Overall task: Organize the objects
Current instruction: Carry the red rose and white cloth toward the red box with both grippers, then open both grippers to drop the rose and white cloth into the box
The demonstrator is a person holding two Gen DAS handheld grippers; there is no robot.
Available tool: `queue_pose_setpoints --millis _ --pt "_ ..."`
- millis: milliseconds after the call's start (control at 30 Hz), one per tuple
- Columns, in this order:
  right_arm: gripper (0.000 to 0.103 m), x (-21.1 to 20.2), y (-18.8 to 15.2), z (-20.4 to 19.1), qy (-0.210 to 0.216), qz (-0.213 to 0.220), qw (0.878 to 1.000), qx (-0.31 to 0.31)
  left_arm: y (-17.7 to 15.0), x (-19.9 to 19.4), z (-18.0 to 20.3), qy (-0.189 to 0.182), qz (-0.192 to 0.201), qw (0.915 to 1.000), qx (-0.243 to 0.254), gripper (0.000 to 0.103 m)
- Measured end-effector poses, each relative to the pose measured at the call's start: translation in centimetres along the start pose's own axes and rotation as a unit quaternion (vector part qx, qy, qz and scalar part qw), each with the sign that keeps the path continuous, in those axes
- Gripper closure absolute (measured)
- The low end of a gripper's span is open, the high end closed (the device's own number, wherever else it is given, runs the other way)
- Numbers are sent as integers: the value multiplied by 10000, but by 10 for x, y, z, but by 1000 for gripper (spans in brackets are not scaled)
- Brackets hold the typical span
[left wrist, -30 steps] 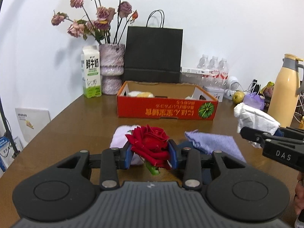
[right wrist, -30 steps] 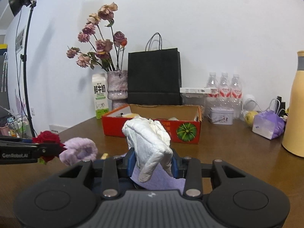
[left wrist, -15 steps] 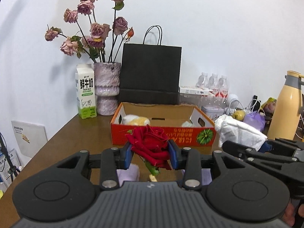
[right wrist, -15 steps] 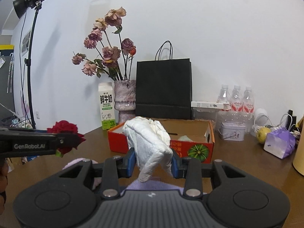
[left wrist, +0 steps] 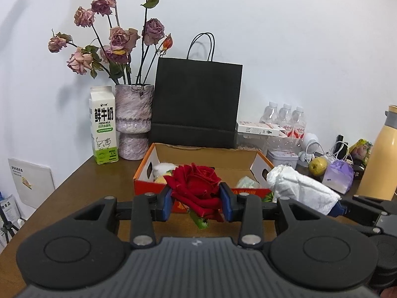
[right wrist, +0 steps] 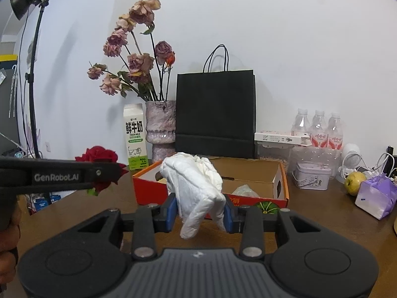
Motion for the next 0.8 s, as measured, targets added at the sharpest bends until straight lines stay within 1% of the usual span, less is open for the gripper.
queue_pose_setpoints --millis 233,333,600,800 --pt "68 23 16 10 -30 52 9999 -87 12 25 9 -15 -6 10000 -43 64" --pt "68 32 22 16 -36 89 9999 -83 18 37 12 33 39 9999 -93 64" --pt "68 53 31 34 -44 78 10000 -42 27 68 20 63 -27 9998 -164 64" --pt "68 69 37 45 -17 68 10000 -6 34 85 26 112 -35 9998 -186 64"
Point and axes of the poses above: each gripper's, at about its wrist camera, not at the fingertips, and x roughly the way its jaws point, z to its right, y to its top, the point moved 4 cm from there along x, roughly the way its jaws point, and after that the axes turned 11 degrees about y, right-handed, at the moved point
